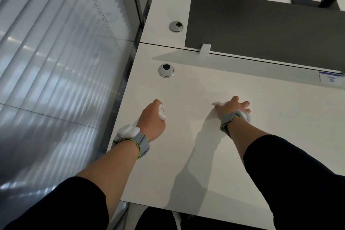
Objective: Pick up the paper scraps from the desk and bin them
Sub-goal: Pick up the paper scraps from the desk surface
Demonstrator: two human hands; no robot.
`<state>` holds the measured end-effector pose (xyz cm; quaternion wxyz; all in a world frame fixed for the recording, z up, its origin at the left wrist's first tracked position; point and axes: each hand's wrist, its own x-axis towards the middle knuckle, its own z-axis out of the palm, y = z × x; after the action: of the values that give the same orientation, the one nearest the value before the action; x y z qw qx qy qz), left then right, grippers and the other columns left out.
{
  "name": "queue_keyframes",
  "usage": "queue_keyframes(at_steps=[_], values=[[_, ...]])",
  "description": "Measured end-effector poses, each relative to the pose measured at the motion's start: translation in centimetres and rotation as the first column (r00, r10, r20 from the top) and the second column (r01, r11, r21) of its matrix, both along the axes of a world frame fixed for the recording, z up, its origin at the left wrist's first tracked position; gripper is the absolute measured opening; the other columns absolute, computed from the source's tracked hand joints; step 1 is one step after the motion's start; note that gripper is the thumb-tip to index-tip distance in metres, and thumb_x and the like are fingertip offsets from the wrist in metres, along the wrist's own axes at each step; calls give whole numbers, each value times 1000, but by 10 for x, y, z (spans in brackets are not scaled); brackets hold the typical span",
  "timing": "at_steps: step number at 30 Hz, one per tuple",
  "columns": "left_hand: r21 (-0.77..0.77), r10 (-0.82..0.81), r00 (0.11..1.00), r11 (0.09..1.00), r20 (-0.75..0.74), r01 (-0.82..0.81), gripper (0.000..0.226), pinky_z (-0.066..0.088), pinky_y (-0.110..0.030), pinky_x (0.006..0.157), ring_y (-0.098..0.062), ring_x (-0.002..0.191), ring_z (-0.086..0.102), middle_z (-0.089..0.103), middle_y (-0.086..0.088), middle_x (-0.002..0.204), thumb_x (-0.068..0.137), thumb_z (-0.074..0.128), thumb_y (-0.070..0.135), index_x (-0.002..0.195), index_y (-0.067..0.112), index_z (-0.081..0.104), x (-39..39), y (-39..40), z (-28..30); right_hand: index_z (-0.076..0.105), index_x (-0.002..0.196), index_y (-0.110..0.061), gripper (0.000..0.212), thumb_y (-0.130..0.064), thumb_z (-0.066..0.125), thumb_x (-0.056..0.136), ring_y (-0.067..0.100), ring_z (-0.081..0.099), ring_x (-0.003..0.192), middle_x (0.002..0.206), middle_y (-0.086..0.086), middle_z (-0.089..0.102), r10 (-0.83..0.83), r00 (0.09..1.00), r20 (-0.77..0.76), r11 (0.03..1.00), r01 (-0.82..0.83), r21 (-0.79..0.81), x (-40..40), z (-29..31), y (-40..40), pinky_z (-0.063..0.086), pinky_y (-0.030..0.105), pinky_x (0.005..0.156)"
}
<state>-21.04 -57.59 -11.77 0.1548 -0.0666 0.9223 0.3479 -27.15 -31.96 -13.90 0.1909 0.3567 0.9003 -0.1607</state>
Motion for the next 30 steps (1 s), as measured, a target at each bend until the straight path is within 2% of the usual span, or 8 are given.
queue_keyframes(at_steps=[6,8,10,12,15,18,24,30], values=[[8,1,1000,1000,2,-1,14,39,-29,75,-18,92,48,48,5,104,86,47,8,96,18,42,1,4,5,49,107,-16,33,-38,55,84,36,48,107,118,12,39,80,997,13,997,-80,-11,3,-3,5,43,46,80],[1,0,1000,1000,-5,0,14,39,-30,75,-18,91,48,49,5,104,87,47,9,98,16,44,3,6,8,54,107,-14,26,-31,50,88,35,54,98,120,12,42,115,993,-2,992,-115,-53,1,-4,10,45,42,84],[-3,3,1000,1000,-10,-3,11,41,-31,74,-20,89,50,50,4,102,87,46,9,95,16,43,6,9,11,63,101,-14,20,-24,50,89,28,54,83,121,12,51,124,988,-96,980,-137,-143,0,-5,11,46,34,83],[-8,3,1000,1000,-7,-3,12,42,-31,75,-20,90,50,50,4,102,88,46,8,98,14,45,8,11,14,66,87,-18,11,-18,56,83,24,52,79,111,11,63,124,974,-192,963,-164,-214,-2,-3,8,43,28,75],[0,7,1000,1000,-13,-7,16,40,-29,77,-19,93,50,50,4,104,88,46,9,104,11,48,10,18,21,66,79,-20,13,-11,56,79,23,55,78,94,7,70,140,963,-230,936,-205,-286,-3,7,3,41,26,69],[9,18,999,1000,-26,-18,20,38,-28,76,-19,93,49,49,3,105,86,47,6,106,9,48,10,26,32,67,78,-19,15,-9,55,77,23,55,76,88,6,69,150,949,-278,919,-238,-314,-4,20,2,40,25,67],[0,26,997,1000,-68,-26,18,42,-31,76,-23,92,50,53,-3,105,86,48,4,103,6,49,9,39,56,68,82,-16,17,-8,52,79,23,52,76,97,10,67,287,897,-336,906,-368,-208,-2,41,10,39,26,66],[3,28,992,1000,-123,-28,21,39,-30,77,-22,92,49,52,-2,105,85,48,4,106,5,49,12,50,87,67,86,-12,17,-9,51,83,25,52,75,103,13,63,373,863,-341,893,-434,-121,4,67,22,40,28,66]])
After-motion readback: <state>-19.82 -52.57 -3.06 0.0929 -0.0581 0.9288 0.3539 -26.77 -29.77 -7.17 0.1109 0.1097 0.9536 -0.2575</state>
